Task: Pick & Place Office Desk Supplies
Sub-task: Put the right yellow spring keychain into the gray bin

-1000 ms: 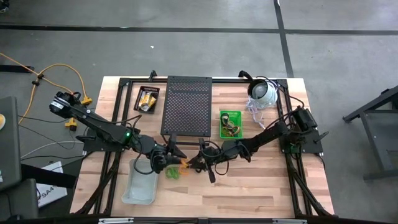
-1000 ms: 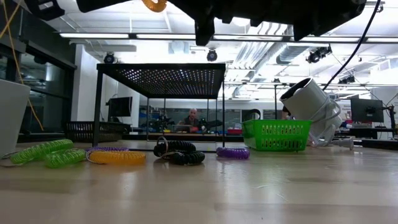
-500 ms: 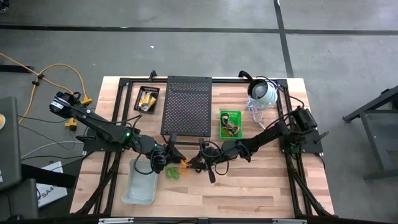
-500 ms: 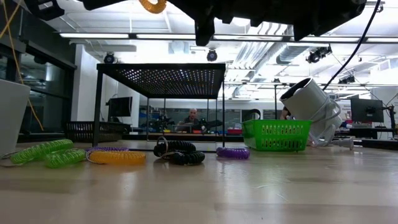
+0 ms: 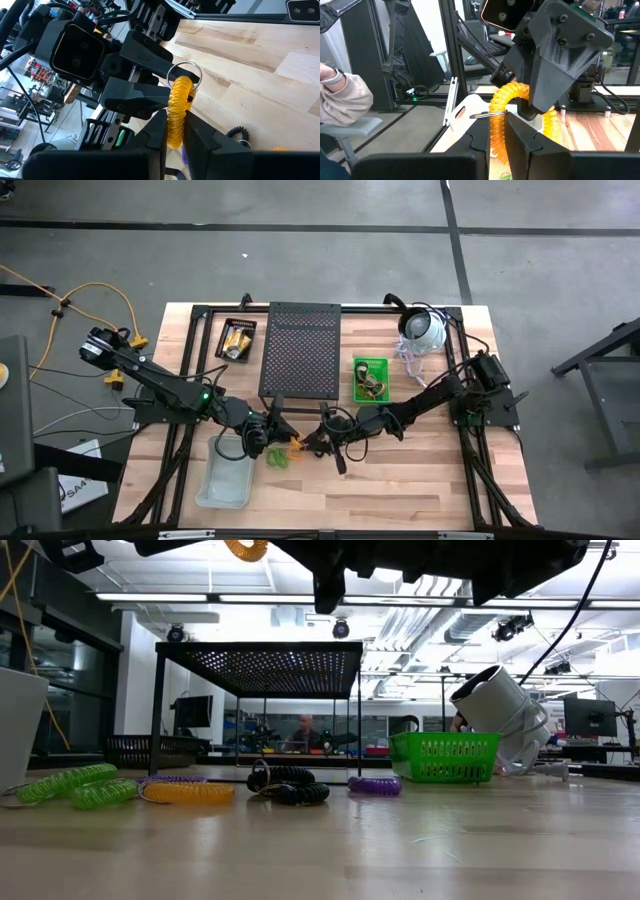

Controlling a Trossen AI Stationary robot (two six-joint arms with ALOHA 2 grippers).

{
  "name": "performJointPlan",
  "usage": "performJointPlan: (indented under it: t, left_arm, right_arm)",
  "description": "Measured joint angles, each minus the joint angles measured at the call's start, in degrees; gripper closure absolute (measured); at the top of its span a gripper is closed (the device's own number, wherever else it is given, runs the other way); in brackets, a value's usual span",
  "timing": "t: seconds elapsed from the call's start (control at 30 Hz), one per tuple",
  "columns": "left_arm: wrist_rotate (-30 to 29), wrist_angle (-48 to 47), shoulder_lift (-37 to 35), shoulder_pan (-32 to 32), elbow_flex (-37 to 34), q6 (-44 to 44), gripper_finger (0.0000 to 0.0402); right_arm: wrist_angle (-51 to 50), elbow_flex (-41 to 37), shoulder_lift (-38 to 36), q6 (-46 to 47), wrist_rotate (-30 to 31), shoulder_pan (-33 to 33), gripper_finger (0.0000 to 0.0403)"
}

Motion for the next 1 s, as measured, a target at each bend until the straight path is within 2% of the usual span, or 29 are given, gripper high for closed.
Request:
performJointPlan:
  t: [0.43,0.8,1.0]
  left_arm:
    - [0.0,0.1,0.0,0.0,0.0,0.0,0.0364]
    - [0.0,0.1,0.0,0.0,0.0,0.0,0.0364]
    - [-0.1,0.1,0.0,-0.7,0.0,0.0,0.0364]
  right_arm:
    - [-0.6,0.0,0.0,0.5,0.0,0.0,0.0326]
    - [-1.1,0.0,0.0,0.7,0.0,0.0,0.0258]
    - [-3.6,0.0,0.0,0.7,0.0,0.2,0.0245]
